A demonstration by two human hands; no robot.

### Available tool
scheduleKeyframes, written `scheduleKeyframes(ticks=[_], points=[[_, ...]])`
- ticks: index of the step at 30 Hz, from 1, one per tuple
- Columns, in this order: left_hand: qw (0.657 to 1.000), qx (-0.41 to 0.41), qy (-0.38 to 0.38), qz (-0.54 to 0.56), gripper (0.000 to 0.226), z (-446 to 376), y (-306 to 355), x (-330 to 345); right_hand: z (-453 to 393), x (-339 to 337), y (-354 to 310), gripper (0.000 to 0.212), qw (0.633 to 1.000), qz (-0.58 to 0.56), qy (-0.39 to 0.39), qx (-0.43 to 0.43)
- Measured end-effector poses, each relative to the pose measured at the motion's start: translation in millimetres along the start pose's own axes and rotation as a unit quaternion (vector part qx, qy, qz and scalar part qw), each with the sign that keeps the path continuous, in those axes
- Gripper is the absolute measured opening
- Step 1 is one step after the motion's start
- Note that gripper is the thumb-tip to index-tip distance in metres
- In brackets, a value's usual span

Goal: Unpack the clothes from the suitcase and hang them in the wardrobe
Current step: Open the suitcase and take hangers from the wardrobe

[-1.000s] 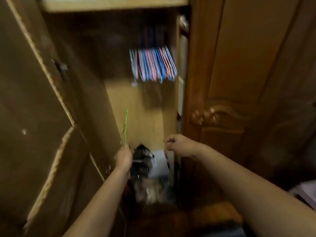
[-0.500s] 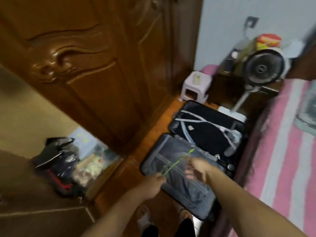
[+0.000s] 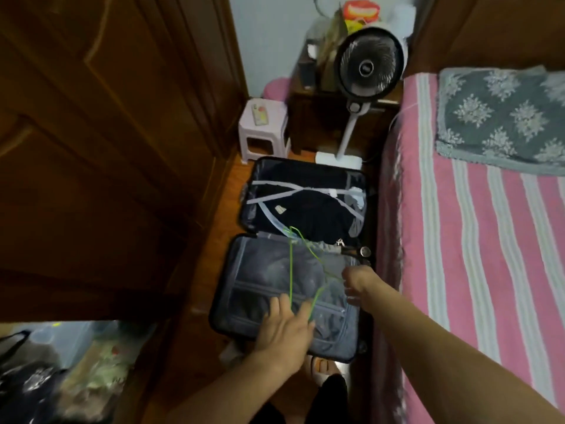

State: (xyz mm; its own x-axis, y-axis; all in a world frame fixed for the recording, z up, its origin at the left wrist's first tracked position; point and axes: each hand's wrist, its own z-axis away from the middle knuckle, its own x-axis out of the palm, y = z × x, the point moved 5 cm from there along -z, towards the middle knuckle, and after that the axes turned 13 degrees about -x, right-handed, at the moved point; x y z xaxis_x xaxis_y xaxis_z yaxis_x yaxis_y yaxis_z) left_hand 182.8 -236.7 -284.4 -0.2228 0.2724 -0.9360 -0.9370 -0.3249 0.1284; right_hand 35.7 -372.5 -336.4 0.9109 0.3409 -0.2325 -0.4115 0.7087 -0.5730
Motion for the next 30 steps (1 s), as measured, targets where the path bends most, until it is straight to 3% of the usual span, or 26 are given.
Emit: scheduleKeyframes(ticks=[1, 5, 7, 9, 11, 13, 15, 17, 22, 24, 25, 28, 30], points=[[1.000, -0.001, 0.014, -0.019, 0.038, -17.6, -12.4, 8.5, -11.7, 12.2, 12.8, 0.006, 1.000, 0.012, -0.009, 0.024], [1.000, 0.000, -0.001, -0.004, 0.048, -73.6, -41.8, 50.0, -80.3, 81.1, 36.8, 0.022, 0.995, -0.053, -0.053, 0.062], [0.999, 0.029, -0.017, 0.002, 0.053, -86.6, -46.2, 85.7, -130.8, 115.9, 37.5, 0.019, 0.989, -0.133, -0.034, 0.059], [0.996, 0.073, -0.046, 0.000, 0.060, -94.8, -53.3, 132.8, -186.4, 137.3, 41.9, 0.023, 0.978, -0.201, 0.032, 0.055], [0.986, 0.134, -0.102, -0.008, 0.067, -111.1, -64.1, 188.2, -242.3, 140.0, 48.6, 0.023, 0.982, -0.134, 0.129, -0.016], [0.975, 0.191, -0.116, -0.010, 0.057, -149.1, -80.3, 235.1, -298.0, 138.3, 55.7, 0.024, 0.974, -0.027, 0.200, -0.104], [0.971, 0.224, -0.071, -0.032, 0.041, -215.6, -101.7, 271.0, -357.8, 144.4, 75.2, 0.028, 0.975, 0.015, 0.150, -0.164], [0.975, 0.215, -0.004, -0.048, 0.039, -298.5, -125.7, 306.8, -408.7, 151.0, 106.2, 0.033, 0.974, 0.084, 0.078, -0.194], [0.984, 0.167, 0.055, -0.017, 0.062, -463.6, -160.2, 380.3, -491.2, 140.5, 147.1, 0.033, 0.879, 0.337, 0.029, -0.336], [0.986, 0.156, 0.064, 0.000, 0.068, -511.4, -156.9, 395.2, -514.3, 115.4, 118.2, 0.028, 0.793, 0.447, 0.123, -0.395], [0.990, 0.132, 0.054, 0.004, 0.072, -532.4, -154.5, 399.5, -530.2, 99.6, 95.0, 0.025, 0.768, 0.448, 0.175, -0.423], [0.997, 0.044, -0.067, 0.000, 0.067, -574.5, -146.6, 432.6, -571.7, 74.0, 13.4, 0.011, 0.720, 0.430, 0.238, -0.489], [0.989, 0.028, -0.140, -0.030, 0.060, -580.5, -140.9, 453.3, -605.0, 65.8, -34.8, 0.030, 0.737, 0.395, 0.239, -0.493]])
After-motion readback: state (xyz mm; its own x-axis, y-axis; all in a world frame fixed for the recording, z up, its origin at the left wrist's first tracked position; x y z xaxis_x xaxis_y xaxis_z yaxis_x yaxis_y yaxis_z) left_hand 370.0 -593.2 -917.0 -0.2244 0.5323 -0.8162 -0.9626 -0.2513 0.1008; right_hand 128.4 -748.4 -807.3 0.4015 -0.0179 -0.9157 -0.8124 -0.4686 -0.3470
